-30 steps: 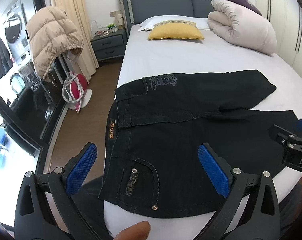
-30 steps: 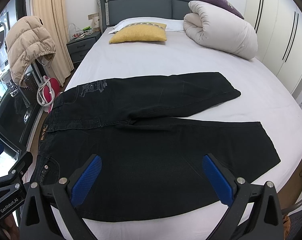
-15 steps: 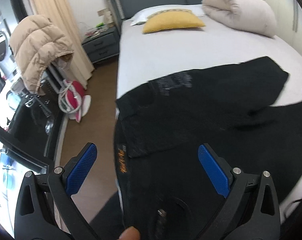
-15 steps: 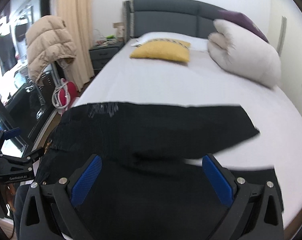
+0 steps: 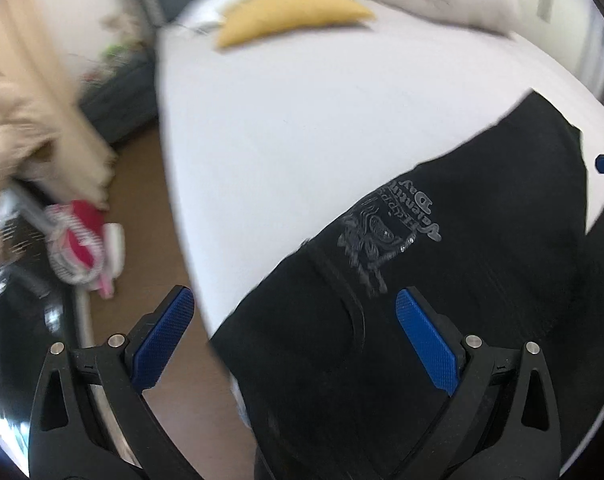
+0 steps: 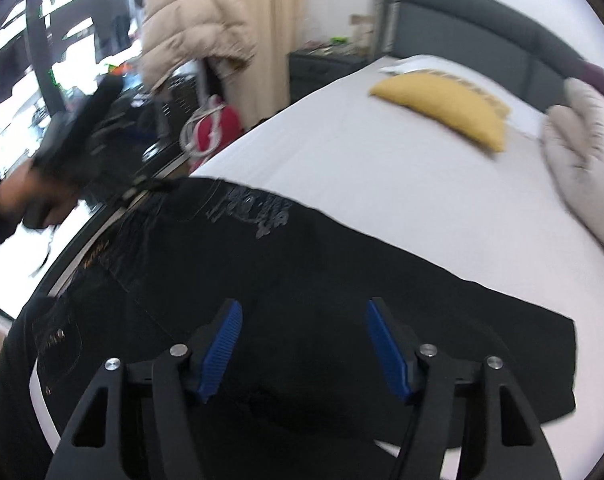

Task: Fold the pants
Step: 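Lower the left tool onto the jeans waistband and close it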

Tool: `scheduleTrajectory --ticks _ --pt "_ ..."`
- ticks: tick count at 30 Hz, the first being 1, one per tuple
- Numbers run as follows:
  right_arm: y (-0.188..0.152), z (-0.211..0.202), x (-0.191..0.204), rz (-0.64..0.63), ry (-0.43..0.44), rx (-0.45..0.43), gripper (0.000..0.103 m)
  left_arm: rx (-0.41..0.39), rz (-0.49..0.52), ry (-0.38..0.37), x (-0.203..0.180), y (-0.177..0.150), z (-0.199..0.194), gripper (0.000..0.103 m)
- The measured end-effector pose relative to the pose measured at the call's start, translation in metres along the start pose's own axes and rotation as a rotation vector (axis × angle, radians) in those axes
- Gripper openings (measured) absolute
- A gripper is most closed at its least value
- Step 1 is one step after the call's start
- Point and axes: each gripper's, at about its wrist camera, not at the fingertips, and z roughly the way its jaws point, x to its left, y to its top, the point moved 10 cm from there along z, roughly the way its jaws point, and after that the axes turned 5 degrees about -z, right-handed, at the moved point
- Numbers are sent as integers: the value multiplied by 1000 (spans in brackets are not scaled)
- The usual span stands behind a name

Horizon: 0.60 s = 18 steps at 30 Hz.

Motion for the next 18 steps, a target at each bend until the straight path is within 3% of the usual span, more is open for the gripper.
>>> scheduleTrajectory --ticks 2,6,14,16,18 --pt "1 10 -2 -8 30 5 67 65 50 -67 -5 8 27 102" --pt "5 24 -8 -16 70 0 67 166 131 -98 -7 16 75 101" --pt "14 40 -12 -114 131 -6 61 275 58 -265 3 35 121 82" --pt "22 43 -11 -138 144 -8 59 290 61 -277 4 40 130 79" --pt "31 47 -10 -168 161 -7 54 302 62 -260 6 43 135 68"
